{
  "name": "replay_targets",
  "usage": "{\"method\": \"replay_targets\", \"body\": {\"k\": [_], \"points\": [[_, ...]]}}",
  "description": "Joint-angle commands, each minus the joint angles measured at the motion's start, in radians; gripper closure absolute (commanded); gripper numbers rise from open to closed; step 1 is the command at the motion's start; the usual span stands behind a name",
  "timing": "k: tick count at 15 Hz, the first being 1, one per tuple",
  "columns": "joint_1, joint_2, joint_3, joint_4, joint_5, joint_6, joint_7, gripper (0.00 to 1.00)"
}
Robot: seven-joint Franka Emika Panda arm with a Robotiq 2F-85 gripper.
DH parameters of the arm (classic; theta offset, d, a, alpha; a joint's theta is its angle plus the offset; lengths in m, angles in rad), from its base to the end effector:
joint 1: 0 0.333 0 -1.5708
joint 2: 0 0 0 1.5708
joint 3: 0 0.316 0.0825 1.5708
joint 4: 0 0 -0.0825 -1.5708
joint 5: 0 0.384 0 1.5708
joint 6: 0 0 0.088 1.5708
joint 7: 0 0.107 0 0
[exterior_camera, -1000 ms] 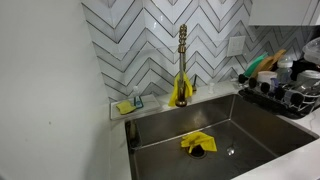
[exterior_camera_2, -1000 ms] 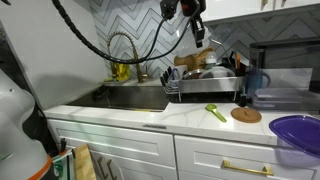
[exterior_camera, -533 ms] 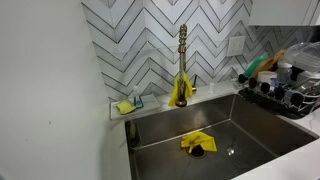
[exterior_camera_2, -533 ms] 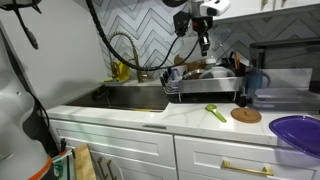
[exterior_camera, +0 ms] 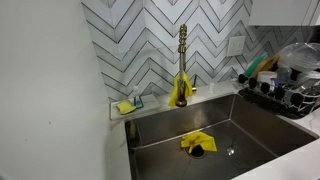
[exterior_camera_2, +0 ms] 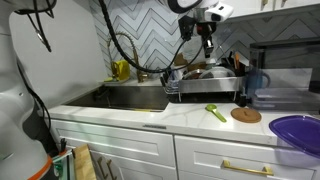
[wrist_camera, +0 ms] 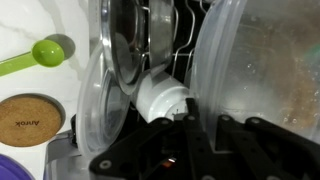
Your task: Pick up the lunchbox on the right, put it in the other lunchbox and then put them in the drying rack
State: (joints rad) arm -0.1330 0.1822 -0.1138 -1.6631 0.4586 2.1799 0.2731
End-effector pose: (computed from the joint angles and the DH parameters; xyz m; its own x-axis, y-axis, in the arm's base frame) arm 0.6351 -0.1374 0.5361 0.7188 -0.6771 0.1574 -0.5497 -0.6923 -0.4675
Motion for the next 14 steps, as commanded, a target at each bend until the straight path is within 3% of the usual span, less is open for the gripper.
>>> {"method": "replay_targets", "body": {"k": [1, 5, 14], "points": [[0.008, 0.012, 0.012, -0.004, -0.025, -0.004, -0.008, 0.98], [0.018, -0.047, 0.008, -0.034, -0.080, 0.020, 0.015, 0.98], [0.043, -0.206, 0.005, -0.152, -0.344, 0.026, 0.153, 0.98]]}}
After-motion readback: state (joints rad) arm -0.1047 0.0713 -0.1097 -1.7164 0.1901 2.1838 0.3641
